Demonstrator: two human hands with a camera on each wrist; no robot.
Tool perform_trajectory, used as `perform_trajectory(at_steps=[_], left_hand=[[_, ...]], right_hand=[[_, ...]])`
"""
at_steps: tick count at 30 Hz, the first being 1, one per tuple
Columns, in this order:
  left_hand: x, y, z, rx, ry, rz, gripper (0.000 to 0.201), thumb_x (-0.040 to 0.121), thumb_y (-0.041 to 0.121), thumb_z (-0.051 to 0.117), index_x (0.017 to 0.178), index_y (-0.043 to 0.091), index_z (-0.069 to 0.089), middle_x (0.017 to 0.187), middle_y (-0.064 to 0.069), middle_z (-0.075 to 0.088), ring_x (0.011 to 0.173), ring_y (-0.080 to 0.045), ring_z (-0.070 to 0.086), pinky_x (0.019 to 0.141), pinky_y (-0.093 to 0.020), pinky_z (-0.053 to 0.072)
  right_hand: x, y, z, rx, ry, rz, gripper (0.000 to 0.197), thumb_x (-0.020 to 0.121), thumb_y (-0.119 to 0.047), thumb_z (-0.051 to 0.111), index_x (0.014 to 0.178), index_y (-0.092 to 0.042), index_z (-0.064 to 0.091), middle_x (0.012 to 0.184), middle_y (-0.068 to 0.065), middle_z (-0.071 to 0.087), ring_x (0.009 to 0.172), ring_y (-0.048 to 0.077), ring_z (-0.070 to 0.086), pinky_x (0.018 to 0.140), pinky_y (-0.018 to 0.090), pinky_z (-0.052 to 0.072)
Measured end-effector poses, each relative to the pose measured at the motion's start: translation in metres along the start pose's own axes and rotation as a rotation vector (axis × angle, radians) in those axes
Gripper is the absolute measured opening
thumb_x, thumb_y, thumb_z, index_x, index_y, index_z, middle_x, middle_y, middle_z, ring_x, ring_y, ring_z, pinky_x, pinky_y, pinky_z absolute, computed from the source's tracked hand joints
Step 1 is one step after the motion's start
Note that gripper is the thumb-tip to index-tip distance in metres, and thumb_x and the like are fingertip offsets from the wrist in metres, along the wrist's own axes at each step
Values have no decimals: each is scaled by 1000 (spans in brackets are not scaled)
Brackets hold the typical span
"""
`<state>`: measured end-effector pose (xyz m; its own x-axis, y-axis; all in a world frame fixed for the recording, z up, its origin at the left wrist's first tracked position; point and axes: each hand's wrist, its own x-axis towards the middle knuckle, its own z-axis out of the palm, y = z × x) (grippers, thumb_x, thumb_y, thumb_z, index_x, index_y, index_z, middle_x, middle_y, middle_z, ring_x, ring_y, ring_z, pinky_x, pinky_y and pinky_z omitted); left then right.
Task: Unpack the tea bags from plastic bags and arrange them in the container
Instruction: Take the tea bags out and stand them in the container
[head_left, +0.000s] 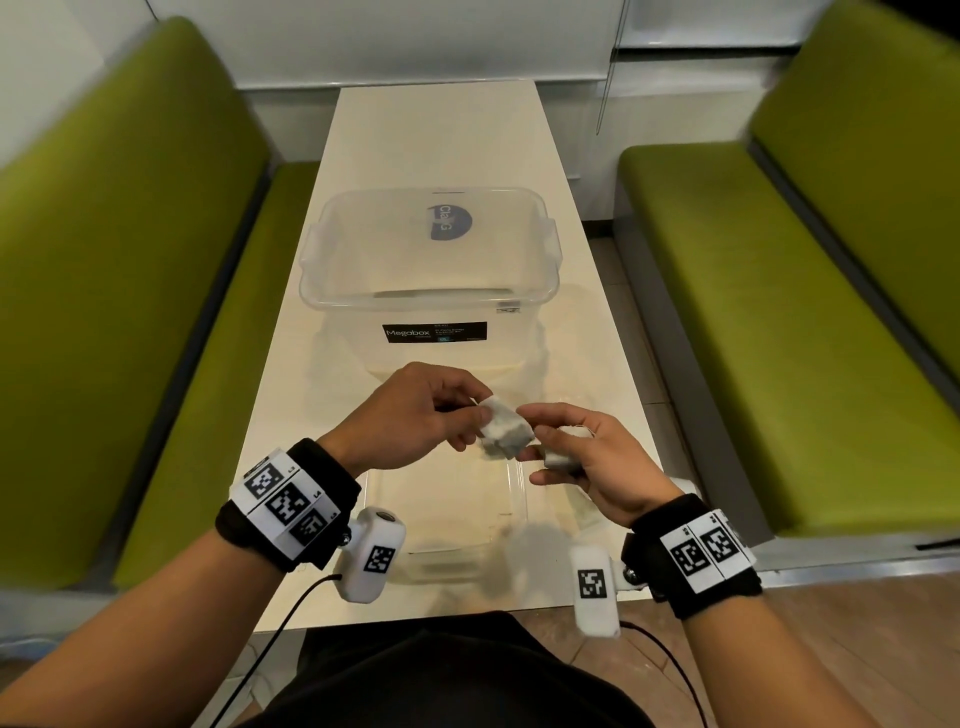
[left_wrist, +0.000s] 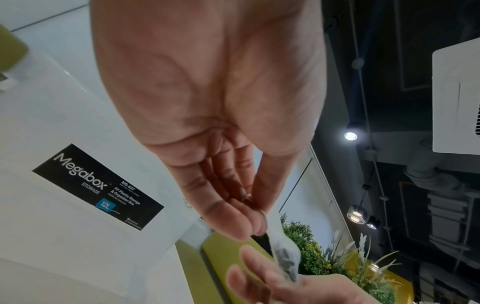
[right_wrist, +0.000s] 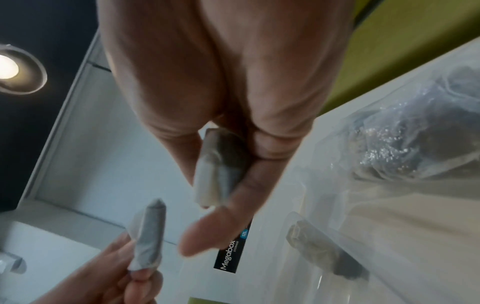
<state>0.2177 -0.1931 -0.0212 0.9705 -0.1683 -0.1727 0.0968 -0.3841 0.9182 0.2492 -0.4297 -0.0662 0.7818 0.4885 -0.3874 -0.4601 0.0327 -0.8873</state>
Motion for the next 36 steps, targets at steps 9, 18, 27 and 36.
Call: perform_trajectory(at_steps=[9, 18, 27, 36], left_hand=[[-2, -4, -2, -9, 51, -19, 9, 94, 14, 72, 102, 11, 74, 81, -9, 77, 71, -24, 70, 74, -39, 59], [-5, 12, -5, 239, 68, 10, 14, 90, 28, 77, 103, 25, 78, 83, 5, 78, 75, -19, 71, 80, -42, 60], [1, 26, -6, 359, 61, 12, 11, 88, 16, 77, 93, 25, 81, 68, 9, 74, 64, -14, 68, 70, -38, 59], [30, -15, -3, 704, 13, -95, 9, 91, 21, 70, 93, 27, 78, 78, 10, 74, 68, -11, 67, 66, -23, 46]], right_hand=[[-2, -5, 5, 9, -100, 6, 41, 88, -36, 70, 122, -13, 74, 114, 22, 71, 61, 18, 56, 50, 26, 43], [4, -2, 15, -308, 53, -196, 15, 87, -16, 80, 100, -8, 80, 61, -8, 67, 49, 16, 51, 45, 27, 38], [11, 8, 11, -319, 70, -186, 16, 84, -17, 83, 99, -15, 81, 85, 9, 76, 51, 19, 53, 46, 28, 38], [11, 19, -17, -184, 182, 75, 24, 93, -32, 73, 107, -13, 75, 103, 13, 77, 68, 15, 64, 60, 27, 52]])
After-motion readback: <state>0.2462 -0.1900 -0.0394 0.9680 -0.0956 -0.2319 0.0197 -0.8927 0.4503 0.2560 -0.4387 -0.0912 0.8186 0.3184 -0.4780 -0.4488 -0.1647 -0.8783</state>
